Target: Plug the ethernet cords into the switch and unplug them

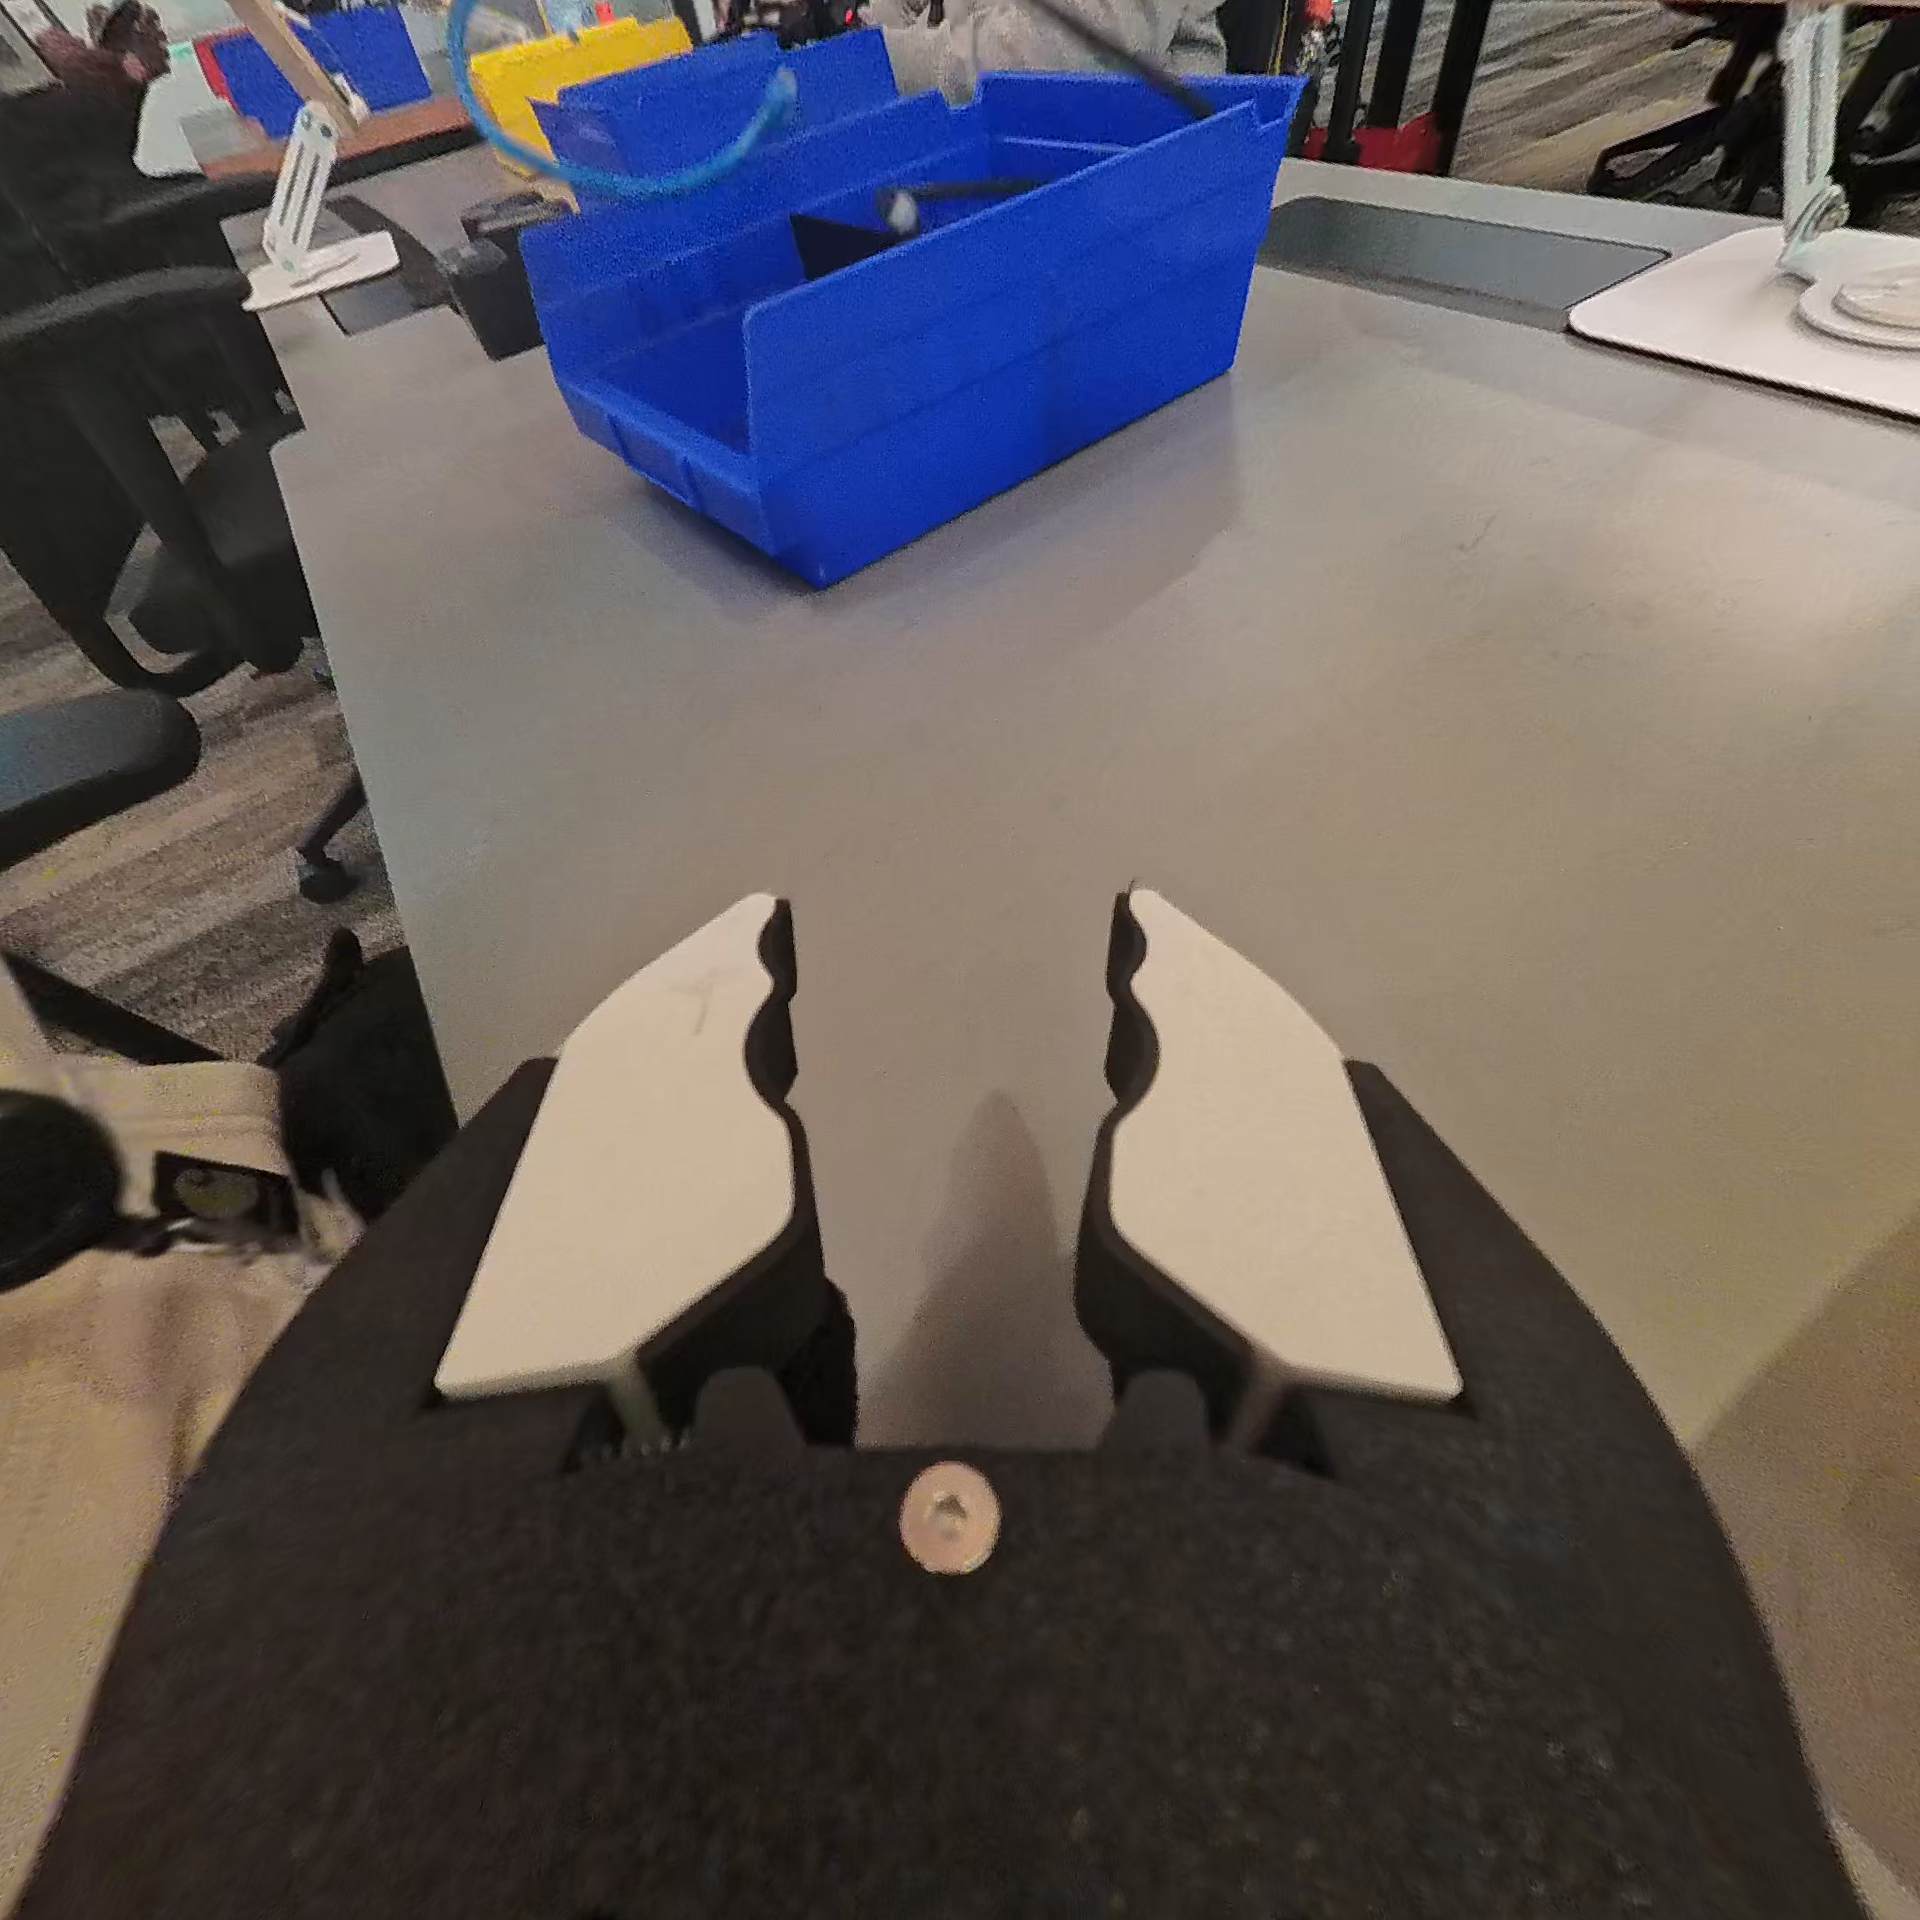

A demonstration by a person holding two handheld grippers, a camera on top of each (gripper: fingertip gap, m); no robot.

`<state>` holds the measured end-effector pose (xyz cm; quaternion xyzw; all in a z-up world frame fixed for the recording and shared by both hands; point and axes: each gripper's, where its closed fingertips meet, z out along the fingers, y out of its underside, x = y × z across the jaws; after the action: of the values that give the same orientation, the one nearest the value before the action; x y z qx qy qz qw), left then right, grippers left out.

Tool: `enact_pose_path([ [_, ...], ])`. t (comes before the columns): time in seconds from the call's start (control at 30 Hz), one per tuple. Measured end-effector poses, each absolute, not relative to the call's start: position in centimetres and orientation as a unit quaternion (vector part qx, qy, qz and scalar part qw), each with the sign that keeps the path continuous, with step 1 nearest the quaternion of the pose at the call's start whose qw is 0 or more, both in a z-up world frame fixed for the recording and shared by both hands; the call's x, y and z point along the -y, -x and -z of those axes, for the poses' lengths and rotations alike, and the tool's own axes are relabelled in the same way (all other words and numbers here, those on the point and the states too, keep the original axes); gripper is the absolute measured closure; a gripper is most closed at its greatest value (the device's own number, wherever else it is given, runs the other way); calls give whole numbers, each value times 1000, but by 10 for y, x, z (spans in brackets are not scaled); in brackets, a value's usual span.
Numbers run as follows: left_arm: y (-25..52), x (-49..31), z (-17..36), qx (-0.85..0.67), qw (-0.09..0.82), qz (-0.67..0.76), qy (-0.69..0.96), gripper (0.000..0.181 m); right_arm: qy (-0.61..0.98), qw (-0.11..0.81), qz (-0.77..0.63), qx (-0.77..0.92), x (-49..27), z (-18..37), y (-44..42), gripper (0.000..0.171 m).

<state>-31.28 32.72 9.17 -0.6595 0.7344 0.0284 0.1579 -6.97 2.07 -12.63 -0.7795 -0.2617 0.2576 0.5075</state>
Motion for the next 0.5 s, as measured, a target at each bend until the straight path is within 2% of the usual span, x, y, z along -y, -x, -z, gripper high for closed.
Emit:
enact_pose_path([
  [0.3, 190, -260, -271, -766, 334, -21, 548, 122, 776, 512, -245, 276, -14, 125, 73, 114],
  [0.4, 147, -232, -300, -779, 359, 6, 514, 122, 770, 520, -257, 267, -11, 119, 71, 114],
  [0.5, 112, -218, -296, -788, 372, 13, 491, 122, 765, 525, -271, 256, -7, 114, 69, 114],
])
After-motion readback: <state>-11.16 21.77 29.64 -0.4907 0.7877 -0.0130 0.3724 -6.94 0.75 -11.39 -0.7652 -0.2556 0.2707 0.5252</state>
